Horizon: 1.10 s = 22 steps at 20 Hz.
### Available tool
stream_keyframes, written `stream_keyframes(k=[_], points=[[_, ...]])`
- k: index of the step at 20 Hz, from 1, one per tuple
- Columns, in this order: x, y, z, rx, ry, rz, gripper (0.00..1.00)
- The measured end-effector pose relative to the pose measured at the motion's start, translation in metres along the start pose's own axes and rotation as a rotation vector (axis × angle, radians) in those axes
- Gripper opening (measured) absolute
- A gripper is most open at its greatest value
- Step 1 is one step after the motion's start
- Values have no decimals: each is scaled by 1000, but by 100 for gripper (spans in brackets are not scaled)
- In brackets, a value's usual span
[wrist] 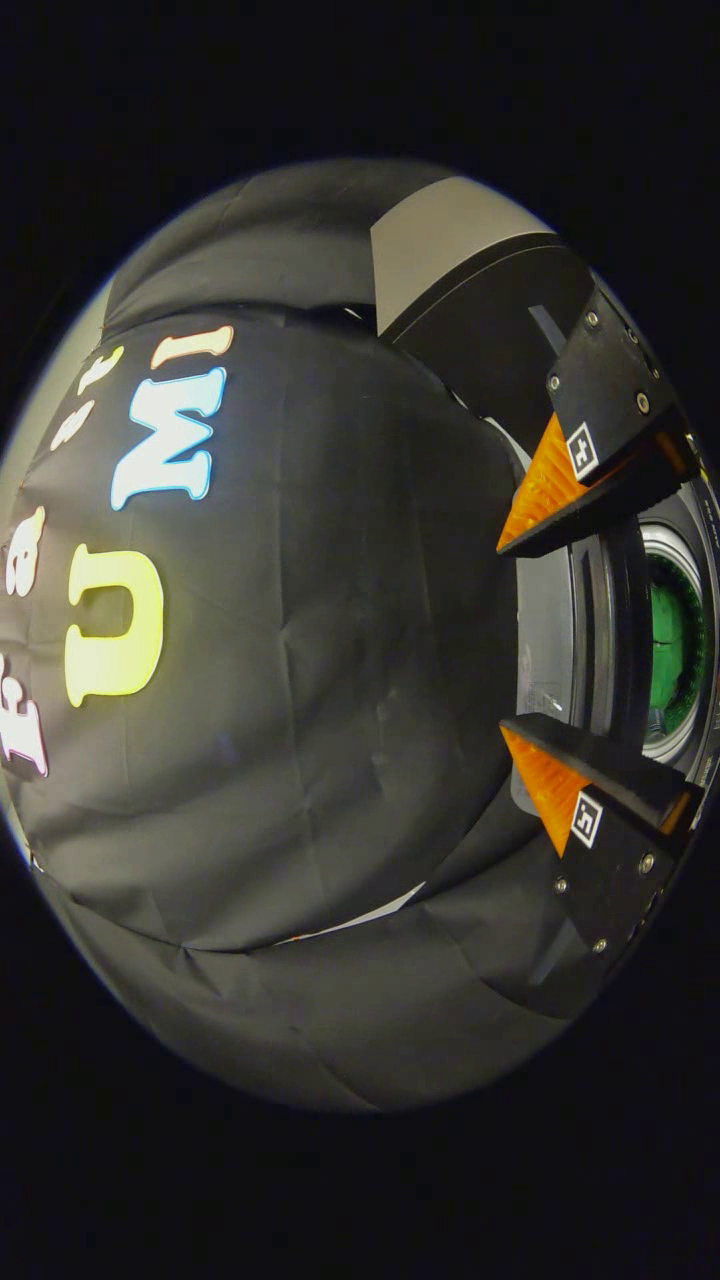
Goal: Put the clothes into the washing machine and then close the washing machine lid.
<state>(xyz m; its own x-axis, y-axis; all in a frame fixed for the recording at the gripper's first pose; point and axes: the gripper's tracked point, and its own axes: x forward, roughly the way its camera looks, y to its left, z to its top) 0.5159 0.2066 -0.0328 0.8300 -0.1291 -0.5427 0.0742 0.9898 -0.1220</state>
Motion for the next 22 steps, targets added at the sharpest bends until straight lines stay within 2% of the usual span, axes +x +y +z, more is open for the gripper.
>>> stream_keyframes(k=[11, 15, 18, 22], points=[[-7, 1, -12, 31, 16, -12, 97], [-27, 8, -44, 44, 38, -18, 97], [-35, 17, -66, 54, 33, 29, 96], [-47, 18, -109, 58, 46, 28, 96]])
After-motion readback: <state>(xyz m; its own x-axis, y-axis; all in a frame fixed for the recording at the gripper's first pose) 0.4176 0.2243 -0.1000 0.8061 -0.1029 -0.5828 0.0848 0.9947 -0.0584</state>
